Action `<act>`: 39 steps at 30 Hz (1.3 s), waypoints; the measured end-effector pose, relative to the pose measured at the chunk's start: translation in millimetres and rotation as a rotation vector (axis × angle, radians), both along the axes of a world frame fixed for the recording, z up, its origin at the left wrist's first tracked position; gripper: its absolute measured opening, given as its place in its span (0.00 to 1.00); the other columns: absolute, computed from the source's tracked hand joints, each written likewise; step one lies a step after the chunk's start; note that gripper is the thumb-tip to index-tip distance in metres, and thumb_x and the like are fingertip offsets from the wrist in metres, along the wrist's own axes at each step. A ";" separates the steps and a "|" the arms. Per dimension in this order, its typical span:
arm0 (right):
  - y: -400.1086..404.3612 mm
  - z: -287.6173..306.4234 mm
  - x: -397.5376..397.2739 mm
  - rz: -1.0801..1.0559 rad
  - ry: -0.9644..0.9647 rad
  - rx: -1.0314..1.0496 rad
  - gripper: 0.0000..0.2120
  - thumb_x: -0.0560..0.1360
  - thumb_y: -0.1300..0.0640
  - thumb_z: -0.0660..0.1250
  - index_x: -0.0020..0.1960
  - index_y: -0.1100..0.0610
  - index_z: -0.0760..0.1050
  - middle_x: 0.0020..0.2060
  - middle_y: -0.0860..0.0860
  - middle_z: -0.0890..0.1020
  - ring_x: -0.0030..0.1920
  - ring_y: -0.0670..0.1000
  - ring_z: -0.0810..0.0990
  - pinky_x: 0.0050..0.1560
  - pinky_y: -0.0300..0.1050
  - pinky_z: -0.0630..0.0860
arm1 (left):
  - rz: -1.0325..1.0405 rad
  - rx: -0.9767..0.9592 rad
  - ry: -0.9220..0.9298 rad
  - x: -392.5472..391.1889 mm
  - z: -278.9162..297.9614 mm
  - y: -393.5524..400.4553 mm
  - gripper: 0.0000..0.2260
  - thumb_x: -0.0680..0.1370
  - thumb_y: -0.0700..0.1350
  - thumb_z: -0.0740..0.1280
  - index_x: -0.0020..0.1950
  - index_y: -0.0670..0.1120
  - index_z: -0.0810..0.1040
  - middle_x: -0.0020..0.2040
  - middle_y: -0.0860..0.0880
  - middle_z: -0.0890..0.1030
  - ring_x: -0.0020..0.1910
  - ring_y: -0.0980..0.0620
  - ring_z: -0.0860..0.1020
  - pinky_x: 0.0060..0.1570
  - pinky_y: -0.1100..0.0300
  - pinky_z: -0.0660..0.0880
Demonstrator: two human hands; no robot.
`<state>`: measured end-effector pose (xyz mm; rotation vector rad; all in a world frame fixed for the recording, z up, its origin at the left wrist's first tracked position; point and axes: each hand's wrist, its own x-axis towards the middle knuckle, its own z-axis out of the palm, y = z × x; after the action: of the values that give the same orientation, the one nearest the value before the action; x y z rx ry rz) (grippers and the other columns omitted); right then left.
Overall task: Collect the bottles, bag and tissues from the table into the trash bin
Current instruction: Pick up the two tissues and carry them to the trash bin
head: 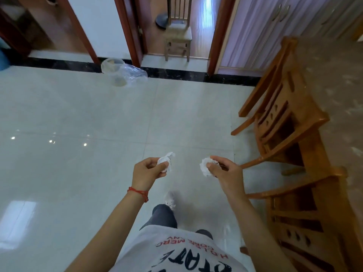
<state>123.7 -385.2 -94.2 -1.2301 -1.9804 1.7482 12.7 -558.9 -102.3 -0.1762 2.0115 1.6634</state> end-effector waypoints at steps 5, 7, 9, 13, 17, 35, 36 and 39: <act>32.5 9.9 -78.8 -0.037 0.001 0.012 0.11 0.70 0.62 0.70 0.52 0.57 0.79 0.41 0.46 0.80 0.41 0.42 0.78 0.41 0.32 0.77 | -0.044 0.008 0.017 -91.3 7.8 38.6 0.05 0.71 0.36 0.70 0.45 0.39 0.80 0.38 0.45 0.81 0.33 0.54 0.79 0.34 0.67 0.79; 46.3 10.5 -105.8 -0.044 0.004 0.000 0.11 0.70 0.62 0.70 0.53 0.57 0.79 0.42 0.45 0.80 0.42 0.42 0.78 0.42 0.32 0.77 | -0.068 0.010 0.020 -120.9 8.8 56.6 0.05 0.71 0.36 0.70 0.46 0.39 0.80 0.39 0.44 0.80 0.36 0.51 0.79 0.35 0.67 0.79; 61.3 9.1 -131.3 -0.062 0.003 -0.021 0.11 0.71 0.62 0.70 0.53 0.57 0.79 0.43 0.48 0.81 0.43 0.45 0.79 0.44 0.35 0.78 | -0.078 0.019 0.009 -147.9 8.5 76.0 0.05 0.71 0.36 0.70 0.46 0.38 0.80 0.39 0.44 0.80 0.37 0.51 0.79 0.35 0.67 0.79; 103.1 2.5 -184.7 -0.096 -0.010 -0.040 0.09 0.70 0.61 0.71 0.49 0.53 0.79 0.45 0.50 0.81 0.46 0.49 0.79 0.48 0.41 0.78 | -0.099 0.029 -0.010 -204.2 4.7 123.1 0.06 0.71 0.36 0.70 0.47 0.36 0.80 0.38 0.44 0.80 0.36 0.51 0.79 0.35 0.67 0.79; 156.9 -4.3 -244.1 -0.084 -0.004 -0.010 0.09 0.70 0.61 0.71 0.50 0.54 0.79 0.45 0.50 0.81 0.46 0.50 0.79 0.46 0.39 0.77 | -0.105 0.041 -0.008 -263.1 0.1 177.3 0.05 0.71 0.35 0.70 0.46 0.37 0.80 0.38 0.45 0.80 0.36 0.51 0.79 0.34 0.68 0.78; 366.9 -1.2 -471.8 -0.095 -0.028 0.037 0.11 0.70 0.62 0.71 0.52 0.58 0.80 0.42 0.49 0.81 0.42 0.46 0.79 0.45 0.37 0.77 | -0.193 0.028 0.006 -491.3 6.0 384.9 0.02 0.72 0.38 0.69 0.41 0.44 0.80 0.37 0.46 0.81 0.31 0.58 0.80 0.33 0.68 0.78; 372.5 0.1 -480.5 -0.095 -0.034 0.042 0.11 0.70 0.61 0.71 0.52 0.58 0.79 0.42 0.49 0.81 0.42 0.45 0.79 0.44 0.36 0.76 | -0.206 0.028 0.004 -500.9 6.5 391.8 0.02 0.72 0.38 0.69 0.41 0.43 0.80 0.37 0.46 0.81 0.30 0.59 0.80 0.33 0.68 0.78; 410.0 -1.8 -523.6 -0.150 -0.018 0.054 0.10 0.71 0.61 0.70 0.52 0.57 0.79 0.43 0.49 0.81 0.42 0.45 0.78 0.44 0.34 0.75 | -0.254 0.026 0.020 -553.7 1.2 429.6 0.04 0.72 0.38 0.69 0.45 0.39 0.80 0.37 0.46 0.81 0.30 0.60 0.80 0.33 0.68 0.78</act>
<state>-399.8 24.8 -96.0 -1.3439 -1.8789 1.6067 -540.9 -129.4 -101.1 0.1020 1.9345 1.5344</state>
